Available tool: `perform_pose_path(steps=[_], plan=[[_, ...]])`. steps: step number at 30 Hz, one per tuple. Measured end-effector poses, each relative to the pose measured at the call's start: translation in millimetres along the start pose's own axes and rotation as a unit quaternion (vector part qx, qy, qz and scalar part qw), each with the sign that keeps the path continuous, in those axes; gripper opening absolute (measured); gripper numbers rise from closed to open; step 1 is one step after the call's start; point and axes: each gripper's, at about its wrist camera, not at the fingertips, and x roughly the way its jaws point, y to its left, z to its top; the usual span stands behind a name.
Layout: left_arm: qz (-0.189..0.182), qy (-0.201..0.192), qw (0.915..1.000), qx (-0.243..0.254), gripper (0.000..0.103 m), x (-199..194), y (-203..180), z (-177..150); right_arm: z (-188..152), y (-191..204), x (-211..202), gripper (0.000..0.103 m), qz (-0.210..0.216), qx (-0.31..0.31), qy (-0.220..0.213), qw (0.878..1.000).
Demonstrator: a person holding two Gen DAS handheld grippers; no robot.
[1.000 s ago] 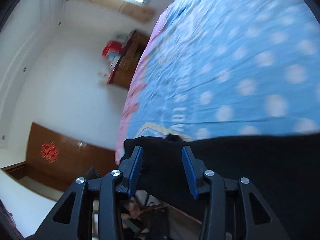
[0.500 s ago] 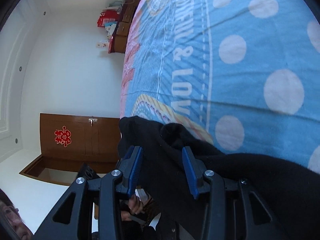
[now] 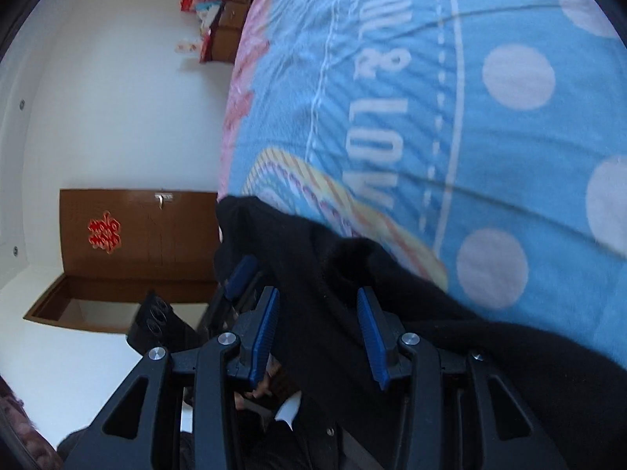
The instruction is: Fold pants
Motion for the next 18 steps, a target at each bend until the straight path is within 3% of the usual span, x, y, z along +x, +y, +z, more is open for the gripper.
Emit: perform_pose_path(steps=[4, 9, 15, 18], plan=[[0.016, -0.005, 0.9996, 0.023, 0.065, 1.0, -7.3, -4.4, 10.8, 0.1, 13.1, 0.045, 0.033, 0.006, 0.003, 0.999], [0.027, -0.007, 0.9975, 0.064, 0.065, 0.4, -10.7, -11.8, 34.0, 1.2, 6.5, 0.046, 0.053, 0.000, -0.060, 0.997], [0.024, -0.010, 0.9970, 0.073, 0.066, -1.7, -10.1, -13.1, 42.0, -25.0, -55.8, 0.046, 0.043, 0.025, -0.151, 0.987], [0.032, -0.011, 0.9963, 0.079, 0.068, -0.3, -13.9, -14.0, 26.3, -10.3, -62.2, 0.047, 0.065, -0.005, -0.139, 0.988]])
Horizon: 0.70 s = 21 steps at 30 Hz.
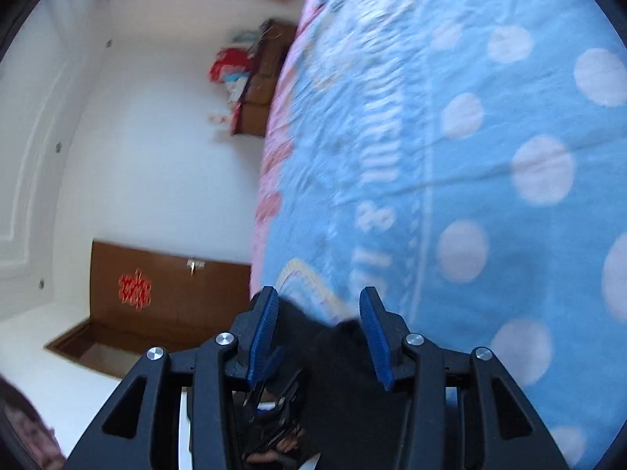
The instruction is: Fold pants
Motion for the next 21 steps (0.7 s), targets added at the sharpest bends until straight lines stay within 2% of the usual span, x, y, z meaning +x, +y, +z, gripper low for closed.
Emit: perform_pose_path(steps=[3, 5, 6, 7, 8, 10, 11, 12, 14, 16, 17, 19, 21], plan=[[0.002, 0.000, 1.0000, -0.002, 0.068, -0.8, -0.4, -0.5, -23.2, 23.2, 26.1, 0.047, 0.004, -0.049, 0.043, 0.998], [-0.002, 0.000, 1.0000, -0.003, 0.068, -2.7, 2.4, -2.4, -38.5, 26.4, 52.3, 0.046, -0.037, -0.076, 0.056, 0.995], [-0.003, -0.001, 1.0000, -0.004, 0.068, -3.5, 3.3, -3.3, -43.7, 19.3, 63.1, 0.042, -0.062, -0.072, 0.055, 0.994], [-0.004, -0.003, 1.0000, -0.005, 0.068, -4.2, 3.4, -3.7, -46.6, 12.2, 66.6, 0.034, -0.062, -0.067, 0.039, 0.995], [-0.004, -0.002, 1.0000, -0.006, 0.068, -4.0, 3.3, -3.0, -49.8, 11.7, 63.0, 0.034, -0.059, -0.073, 0.012, 0.996], [-0.005, 0.000, 0.9999, -0.014, 0.068, -5.4, 3.9, 0.4, -54.9, 17.7, 59.5, 0.034, -0.074, -0.074, 0.012, 0.994], [-0.012, 0.000, 0.9996, -0.027, 0.068, -7.9, 5.8, 3.8, -58.2, 23.9, 49.4, 0.036, -0.094, -0.068, 0.010, 0.993], [-0.017, -0.003, 0.9992, -0.037, 0.068, -10.3, 7.2, 6.3, -61.5, 32.1, 36.8, 0.036, -0.091, -0.073, -0.004, 0.993], [-0.029, -0.016, 0.9980, -0.054, 0.068, -17.2, 8.7, 13.1, -71.2, 54.8, -16.0, 0.036, -0.080, -0.116, -0.065, 0.988], [-0.042, -0.030, 0.9970, -0.057, 0.069, -23.1, 3.0, 22.5, -85.8, 67.1, -75.2, 0.036, -0.111, -0.140, -0.138, 0.974], [-0.046, -0.035, 0.9970, -0.053, 0.069, -24.9, -2.4, 26.6, -98.5, 69.2, -116.5, 0.036, -0.146, -0.143, -0.193, 0.960], [-0.054, -0.042, 0.9971, -0.034, 0.069, -27.0, -18.1, 33.2, -123.9, 65.7, -174.8, 0.036, -0.212, -0.134, -0.267, 0.931], [-0.065, -0.043, 0.9969, -0.013, 0.069, -27.7, -37.2, 37.7, -160.2, 55.7, -234.9, 0.036, -0.269, -0.104, -0.342, 0.894]])
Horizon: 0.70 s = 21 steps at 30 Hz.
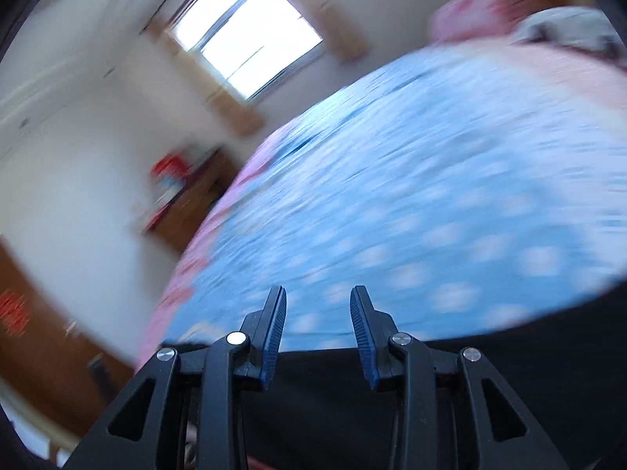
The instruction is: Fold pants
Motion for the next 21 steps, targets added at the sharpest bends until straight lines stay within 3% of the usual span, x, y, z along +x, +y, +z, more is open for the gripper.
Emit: perform_pose_path(steps=[3, 5, 8, 11, 16, 21], plan=[[-0.029, 0.005, 0.9994, 0.020, 0.069, 1.7, -26.9, 1.7, -4.7, -53.9, -88.7, 0.036, -0.093, 0.061, -0.105, 0.988], [-0.048, 0.008, 0.9983, 0.031, 0.069, -0.7, -46.7, 2.6, -7.5, -98.2, -147.9, 0.036, -0.149, 0.118, -0.160, 0.969], [-0.064, 0.015, 0.9971, 0.040, 0.069, -5.8, -66.2, 2.7, -23.8, -150.1, -206.0, 0.036, -0.185, 0.192, -0.208, 0.941], [-0.060, 0.022, 0.9970, 0.044, 0.069, -11.5, -74.9, 3.7, -39.6, -177.6, -210.0, 0.036, -0.184, 0.224, -0.205, 0.935], [-0.073, 0.022, 0.9967, 0.027, 0.069, -22.0, -76.5, 5.9, -41.0, -195.6, -184.3, 0.036, -0.170, 0.220, -0.181, 0.943], [-0.071, 0.044, 0.9961, 0.026, 0.069, -12.0, -78.8, -1.4, -38.0, -204.0, -173.3, 0.036, -0.172, 0.229, -0.178, 0.941]])
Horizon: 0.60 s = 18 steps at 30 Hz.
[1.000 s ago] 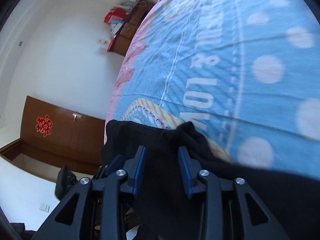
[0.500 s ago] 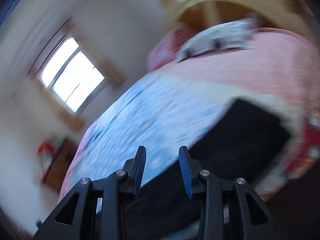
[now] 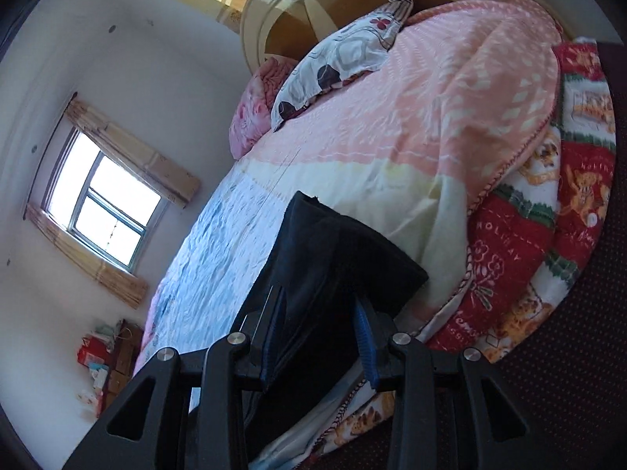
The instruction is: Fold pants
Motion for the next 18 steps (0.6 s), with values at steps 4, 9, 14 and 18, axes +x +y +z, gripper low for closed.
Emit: perform_pose_path(steps=[4, 9, 14, 18], plan=[[-0.002, 0.009, 1.0000, 0.000, 0.069, 3.3, -1.4, -2.7, -1.9, 5.4, -3.5, 0.005, 0.013, -0.024, -0.003, 1.000], [0.002, 0.003, 1.0000, -0.001, 0.069, -1.0, 0.6, -0.5, -2.9, 12.2, -8.7, 0.004, 0.032, -0.037, -0.011, 0.999], [-0.002, -0.001, 1.0000, -0.002, 0.069, -4.2, 0.3, 1.1, -7.1, 4.1, -31.2, 0.003, 0.063, 0.004, -0.015, 0.998], [-0.001, -0.001, 1.0000, 0.006, 0.069, -5.6, -2.7, 1.2, -14.6, -20.3, -20.3, 0.004, 0.037, 0.025, 0.003, 0.999]])
